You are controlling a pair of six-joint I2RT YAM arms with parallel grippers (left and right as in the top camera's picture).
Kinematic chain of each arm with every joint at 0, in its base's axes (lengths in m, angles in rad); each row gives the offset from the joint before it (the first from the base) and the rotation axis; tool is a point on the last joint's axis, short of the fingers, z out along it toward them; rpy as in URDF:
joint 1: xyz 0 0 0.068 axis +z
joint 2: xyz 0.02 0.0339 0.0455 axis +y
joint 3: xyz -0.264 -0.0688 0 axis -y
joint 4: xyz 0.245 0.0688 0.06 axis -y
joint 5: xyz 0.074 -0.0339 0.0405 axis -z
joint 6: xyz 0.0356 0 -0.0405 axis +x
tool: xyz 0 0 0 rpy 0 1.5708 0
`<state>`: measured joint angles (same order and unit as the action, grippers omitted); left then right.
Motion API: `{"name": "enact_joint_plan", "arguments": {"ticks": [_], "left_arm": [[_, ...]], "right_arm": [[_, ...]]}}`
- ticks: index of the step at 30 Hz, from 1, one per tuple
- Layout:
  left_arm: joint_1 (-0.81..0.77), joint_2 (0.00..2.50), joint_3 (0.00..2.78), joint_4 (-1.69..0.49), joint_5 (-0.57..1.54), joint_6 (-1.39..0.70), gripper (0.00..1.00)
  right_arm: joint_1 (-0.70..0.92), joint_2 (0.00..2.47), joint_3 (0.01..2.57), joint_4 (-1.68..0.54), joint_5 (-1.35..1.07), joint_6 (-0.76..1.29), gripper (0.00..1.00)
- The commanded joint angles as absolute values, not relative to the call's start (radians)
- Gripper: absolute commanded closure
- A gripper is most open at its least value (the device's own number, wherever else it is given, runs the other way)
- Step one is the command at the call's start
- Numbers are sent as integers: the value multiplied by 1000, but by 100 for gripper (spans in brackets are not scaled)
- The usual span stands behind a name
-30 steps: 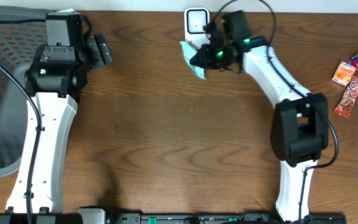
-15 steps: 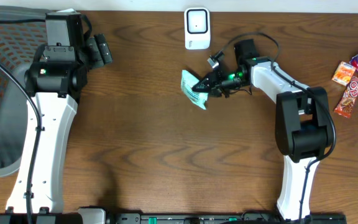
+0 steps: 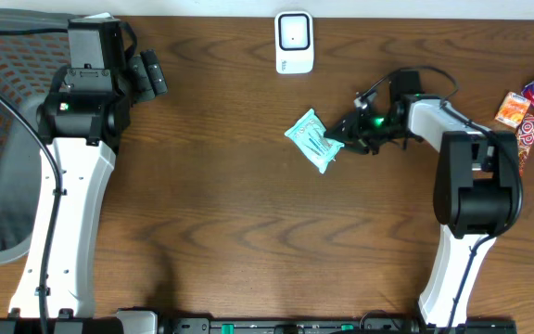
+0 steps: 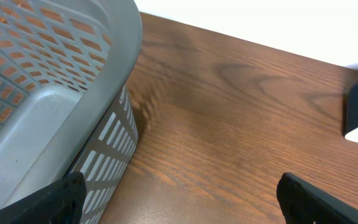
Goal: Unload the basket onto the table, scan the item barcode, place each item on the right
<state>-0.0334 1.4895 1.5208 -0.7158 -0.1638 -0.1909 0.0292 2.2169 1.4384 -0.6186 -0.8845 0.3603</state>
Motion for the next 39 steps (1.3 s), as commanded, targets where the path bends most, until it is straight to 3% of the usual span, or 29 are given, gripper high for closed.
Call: {"name": "enact_joint_plan", "arguments": {"ticks": [1,5,8,12,23,31,33,35,39], "left_arm": [[-28,1496,1522,-718,-176,-204,2],[-28,1496,1522,-718,-176,-204,2],[-28,1496,1522,-718,-176,-204,2],[-28,1496,1522,-718,-176,-204,2],[-28,1496,1522,-718,-176,-204,2],[-28,1496,1522,-718,-176,-204,2],[-28,1496,1522,-718,-176,-204,2],[-28,1496,1522,-718,-176,-204,2],[-28,1496,1522,-718,-176,-204,2]], "right_arm": [[27,2151,1503,-642,-777,316,54],[49,2091,1547,-669,-687,266,42],[84,2060,1555,-637,-671,169,23],[138,2063,1555,-605,-615,49,21],[279,2134,1554,-646,-319,46,23],[308,2181,1552,-719,-248,28,29],[308,2196,1548,-743,-237,28,35],[307,2207,1548,-750,-237,28,46],[310,2211,1548,-748,-237,50,77]]}}
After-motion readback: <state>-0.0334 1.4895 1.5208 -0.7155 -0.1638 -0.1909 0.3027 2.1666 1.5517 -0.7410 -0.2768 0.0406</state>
